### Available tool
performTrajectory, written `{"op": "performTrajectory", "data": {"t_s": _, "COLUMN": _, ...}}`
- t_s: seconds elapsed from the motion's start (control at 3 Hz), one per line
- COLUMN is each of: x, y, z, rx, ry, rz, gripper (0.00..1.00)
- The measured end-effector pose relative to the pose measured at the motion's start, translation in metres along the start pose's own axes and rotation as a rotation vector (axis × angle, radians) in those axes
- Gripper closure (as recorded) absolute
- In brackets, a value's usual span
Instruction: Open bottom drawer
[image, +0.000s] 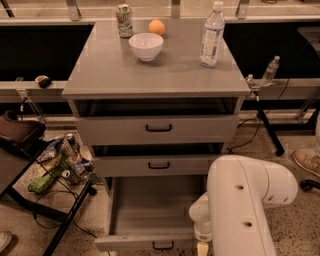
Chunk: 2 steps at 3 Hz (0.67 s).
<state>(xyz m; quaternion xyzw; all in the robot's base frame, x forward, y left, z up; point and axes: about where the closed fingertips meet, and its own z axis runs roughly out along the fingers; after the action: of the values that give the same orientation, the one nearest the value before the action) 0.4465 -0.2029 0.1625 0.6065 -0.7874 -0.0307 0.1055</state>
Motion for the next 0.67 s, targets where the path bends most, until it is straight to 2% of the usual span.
{"op": "performTrajectory", "data": {"t_s": 0.33, "x": 0.019, "y": 0.004, "z": -0.031, "rx": 0.033, "ry": 0.010, "rz": -0.019, "gripper": 0.00}}
{"op": "performTrajectory", "data": {"t_s": 0.67, "x": 0.066, "y": 0.025, "z": -0.086, "rx": 0.048, "ry": 0.021, "rz": -0.014, "gripper": 0.00}}
